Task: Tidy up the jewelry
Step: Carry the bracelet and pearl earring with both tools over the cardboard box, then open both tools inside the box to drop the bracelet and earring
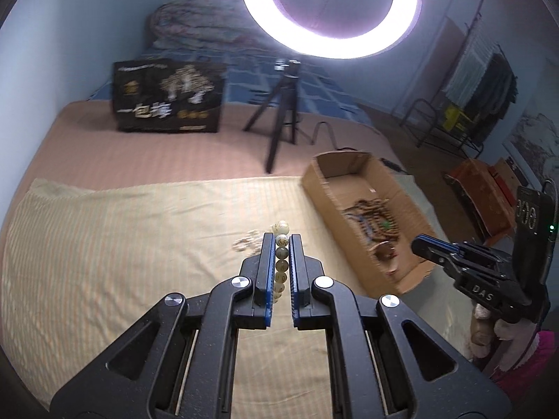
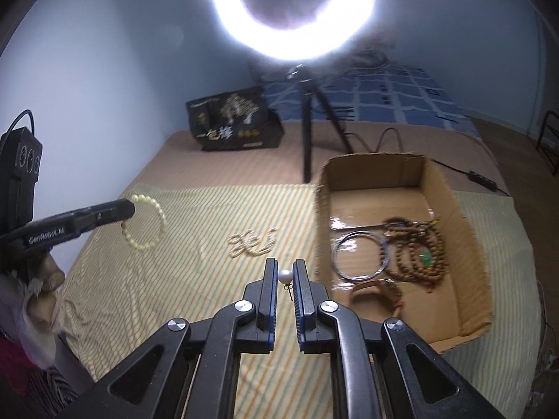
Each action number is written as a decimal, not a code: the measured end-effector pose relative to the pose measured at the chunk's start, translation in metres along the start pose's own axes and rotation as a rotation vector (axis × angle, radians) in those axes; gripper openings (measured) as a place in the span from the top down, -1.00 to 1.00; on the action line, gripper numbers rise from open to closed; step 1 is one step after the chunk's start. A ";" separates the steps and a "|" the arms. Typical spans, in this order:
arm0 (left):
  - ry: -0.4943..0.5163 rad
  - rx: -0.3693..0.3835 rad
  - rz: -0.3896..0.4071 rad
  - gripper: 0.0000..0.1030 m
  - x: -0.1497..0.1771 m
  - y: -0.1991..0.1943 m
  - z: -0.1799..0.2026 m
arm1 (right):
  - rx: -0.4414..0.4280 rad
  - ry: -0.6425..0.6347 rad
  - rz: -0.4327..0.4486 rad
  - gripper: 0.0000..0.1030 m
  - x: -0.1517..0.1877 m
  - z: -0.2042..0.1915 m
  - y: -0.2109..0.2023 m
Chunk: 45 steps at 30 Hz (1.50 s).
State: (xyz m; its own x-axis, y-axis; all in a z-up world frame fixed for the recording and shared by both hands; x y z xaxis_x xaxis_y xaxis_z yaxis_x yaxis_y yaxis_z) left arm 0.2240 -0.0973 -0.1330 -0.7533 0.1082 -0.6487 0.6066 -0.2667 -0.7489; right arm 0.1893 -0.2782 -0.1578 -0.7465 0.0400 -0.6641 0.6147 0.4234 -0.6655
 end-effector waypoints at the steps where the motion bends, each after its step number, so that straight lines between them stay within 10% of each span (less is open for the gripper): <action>1: 0.008 0.010 0.002 0.90 -0.002 0.001 0.010 | 0.005 0.007 0.004 0.88 -0.001 0.004 -0.002; 19: 0.077 0.135 -0.029 0.90 -0.022 0.052 0.131 | 0.133 0.144 0.002 0.88 0.011 0.092 -0.021; 45: 0.118 0.109 -0.123 0.90 -0.006 0.114 0.157 | 0.191 0.201 -0.091 0.88 0.033 0.128 0.005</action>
State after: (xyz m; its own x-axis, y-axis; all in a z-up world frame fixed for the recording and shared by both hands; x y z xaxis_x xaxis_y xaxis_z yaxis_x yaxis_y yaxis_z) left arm 0.2577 -0.2789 -0.1936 -0.7814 0.2559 -0.5691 0.4757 -0.3460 -0.8087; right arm 0.2001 -0.3903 -0.2267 -0.8245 0.1967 -0.5305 0.5655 0.2564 -0.7839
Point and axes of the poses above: each gripper's, at about its wrist camera, not at the fingertips, and y roughly the way its jaws point, z to its right, x to its underside, the point moved 8 cm from there along y, roughly the way its jaws point, and after that the axes turned 11 degrees about -x, right-handed, at the moved point
